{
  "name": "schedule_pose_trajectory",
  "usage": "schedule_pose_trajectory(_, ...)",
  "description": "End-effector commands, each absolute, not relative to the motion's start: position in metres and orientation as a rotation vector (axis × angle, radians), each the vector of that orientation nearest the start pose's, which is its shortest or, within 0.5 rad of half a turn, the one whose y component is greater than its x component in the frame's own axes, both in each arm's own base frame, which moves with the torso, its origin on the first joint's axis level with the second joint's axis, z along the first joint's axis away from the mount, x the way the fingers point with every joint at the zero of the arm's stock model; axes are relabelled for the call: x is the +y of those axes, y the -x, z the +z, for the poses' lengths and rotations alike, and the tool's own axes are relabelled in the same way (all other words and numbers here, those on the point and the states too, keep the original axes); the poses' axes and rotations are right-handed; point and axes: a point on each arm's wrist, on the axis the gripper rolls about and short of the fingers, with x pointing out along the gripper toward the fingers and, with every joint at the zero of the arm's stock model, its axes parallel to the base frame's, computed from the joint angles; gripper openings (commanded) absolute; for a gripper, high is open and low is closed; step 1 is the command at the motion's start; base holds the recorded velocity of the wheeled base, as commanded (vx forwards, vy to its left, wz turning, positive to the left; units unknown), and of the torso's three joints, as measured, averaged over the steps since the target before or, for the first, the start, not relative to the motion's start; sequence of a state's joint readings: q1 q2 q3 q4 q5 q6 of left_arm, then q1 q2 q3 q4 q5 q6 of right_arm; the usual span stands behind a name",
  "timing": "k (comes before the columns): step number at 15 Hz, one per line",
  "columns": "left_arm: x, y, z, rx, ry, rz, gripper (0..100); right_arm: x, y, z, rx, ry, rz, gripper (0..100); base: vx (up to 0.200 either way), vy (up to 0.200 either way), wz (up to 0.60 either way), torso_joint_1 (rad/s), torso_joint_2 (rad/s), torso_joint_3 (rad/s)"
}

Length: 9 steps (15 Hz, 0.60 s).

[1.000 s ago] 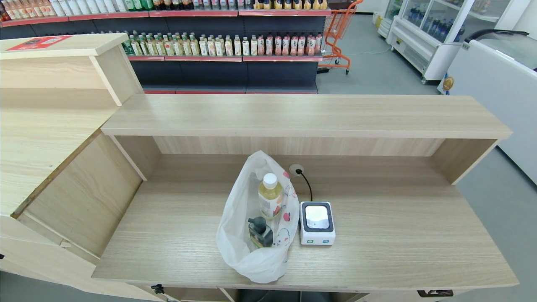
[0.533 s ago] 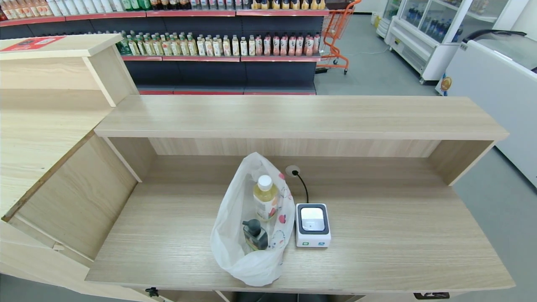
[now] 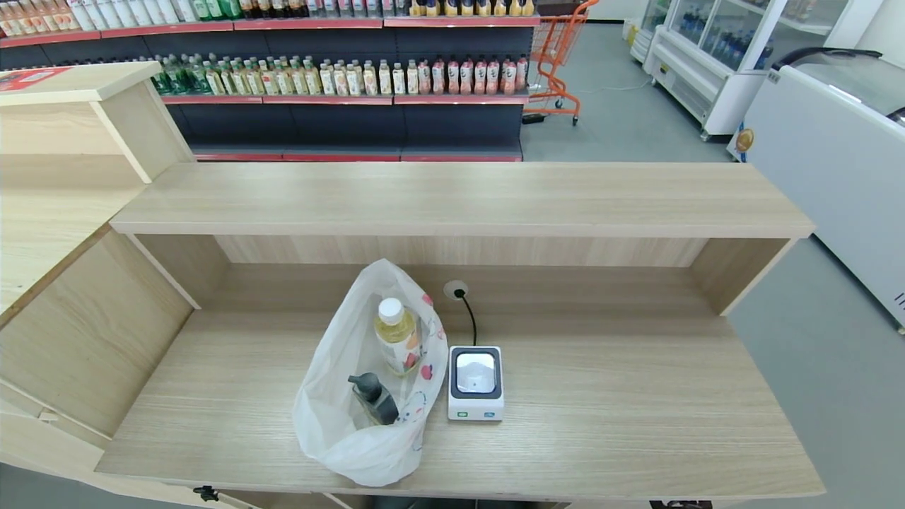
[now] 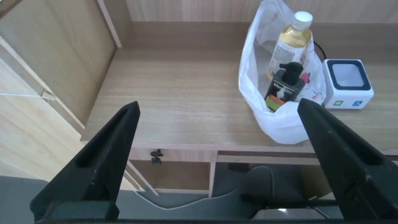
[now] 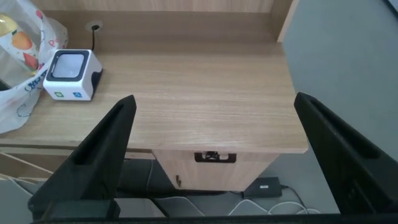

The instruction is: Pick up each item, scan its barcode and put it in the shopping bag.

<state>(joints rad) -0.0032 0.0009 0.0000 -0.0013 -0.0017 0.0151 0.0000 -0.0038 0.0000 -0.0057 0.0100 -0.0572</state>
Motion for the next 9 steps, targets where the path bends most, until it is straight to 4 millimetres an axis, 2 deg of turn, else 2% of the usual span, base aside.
schedule_pose_trajectory(1, 0.0000, 0.0226, 0.0757, 0.001, -0.015, -0.005, 100, 0.0002, 0.0228, 0.0761, -0.006, 0.060, 0.011, 100, 0.200, 0.000, 0.00, 0.002, 0.01, 0.002)
schedule_pose_trajectory(2, 0.0000, 0.0228, 0.0756, -0.002, -0.014, -0.003, 100, 0.0002, 0.0228, 0.0761, -0.006, 0.060, 0.011, 100, 0.200, 0.000, 0.00, 0.002, 0.01, 0.002)
schedule_pose_trajectory(3, 0.0000, 0.0228, 0.0756, -0.002, -0.009, -0.003, 100, 0.0002, 0.0228, 0.0761, -0.006, 0.055, 0.011, 100, 0.000, 0.000, 0.00, 0.000, 0.00, 0.000)
schedule_pose_trajectory(4, 0.0000, 0.0228, 0.0756, -0.002, -0.009, -0.003, 100, 0.0002, 0.0228, 0.0761, -0.006, 0.057, 0.011, 0, 0.000, 0.000, 0.00, 0.000, 0.00, 0.000)
schedule_pose_trajectory(9, 0.0000, 0.0228, 0.0756, -0.002, -0.008, -0.005, 100, 0.0003, 0.0228, 0.0760, -0.005, 0.058, 0.012, 0, 0.000, 0.000, 0.00, 0.000, 0.00, 0.000)
